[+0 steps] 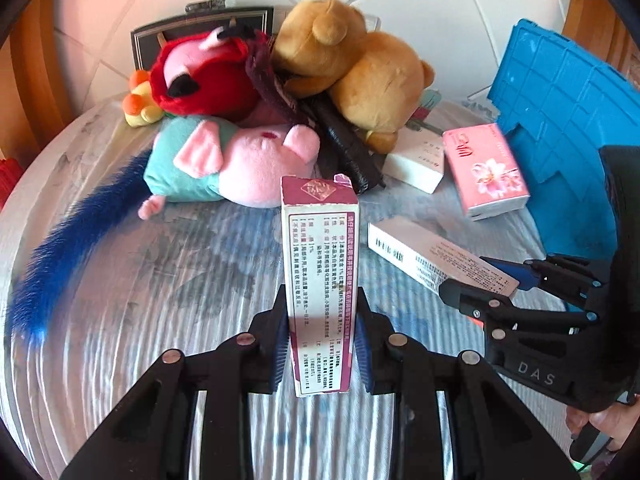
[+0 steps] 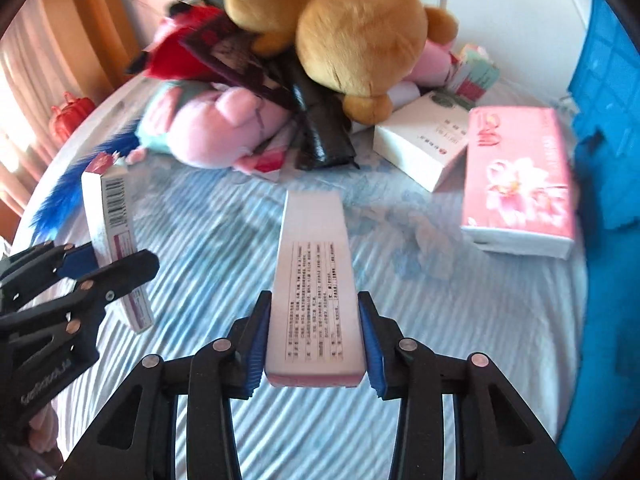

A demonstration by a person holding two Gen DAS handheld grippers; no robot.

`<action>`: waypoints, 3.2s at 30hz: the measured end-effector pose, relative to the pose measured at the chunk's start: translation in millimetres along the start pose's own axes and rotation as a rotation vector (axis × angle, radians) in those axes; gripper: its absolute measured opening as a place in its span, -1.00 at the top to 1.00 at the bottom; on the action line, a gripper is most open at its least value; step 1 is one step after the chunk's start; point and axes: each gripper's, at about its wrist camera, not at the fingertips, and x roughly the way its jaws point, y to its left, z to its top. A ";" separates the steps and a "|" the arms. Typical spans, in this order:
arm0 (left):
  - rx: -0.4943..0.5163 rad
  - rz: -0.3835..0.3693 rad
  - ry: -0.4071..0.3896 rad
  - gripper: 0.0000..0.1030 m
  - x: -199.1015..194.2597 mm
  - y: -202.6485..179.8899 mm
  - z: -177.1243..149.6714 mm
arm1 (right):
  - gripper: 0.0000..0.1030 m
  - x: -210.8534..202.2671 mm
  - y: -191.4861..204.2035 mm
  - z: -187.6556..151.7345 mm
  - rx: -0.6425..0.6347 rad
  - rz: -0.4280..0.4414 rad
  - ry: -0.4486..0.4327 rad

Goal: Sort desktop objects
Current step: 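Grasp the long white box with red end with the right gripper, then lift and carry both held boxes over the crate, then open the right gripper to drop the white box while the left lowers the pink box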

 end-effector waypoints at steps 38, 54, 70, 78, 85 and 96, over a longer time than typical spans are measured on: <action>0.201 -0.157 -0.386 0.46 -194.2 -134.6 2.1 | 0.22 -316.5 -5.0 -85.6 0.032 -0.232 -0.747; 0.337 -0.299 -0.486 0.47 -240.4 -266.8 30.9 | 0.22 -383.6 -102.1 -129.6 0.203 -0.446 -0.829; 0.419 -0.335 -0.339 0.46 -227.0 -391.0 46.0 | 0.23 -400.3 -208.1 -174.8 0.345 -0.571 -0.768; 0.434 -0.293 -0.232 0.46 -201.0 -408.5 40.5 | 0.23 -389.3 -233.2 -182.9 0.378 -0.590 -0.710; 0.445 -0.277 -0.208 0.44 -196.5 -411.3 38.4 | 0.22 -377.9 -246.8 -184.6 0.392 -0.591 -0.661; 0.457 -0.292 -0.200 0.13 -196.4 -410.1 36.7 | 0.19 -367.9 -261.4 -189.1 0.424 -0.580 -0.641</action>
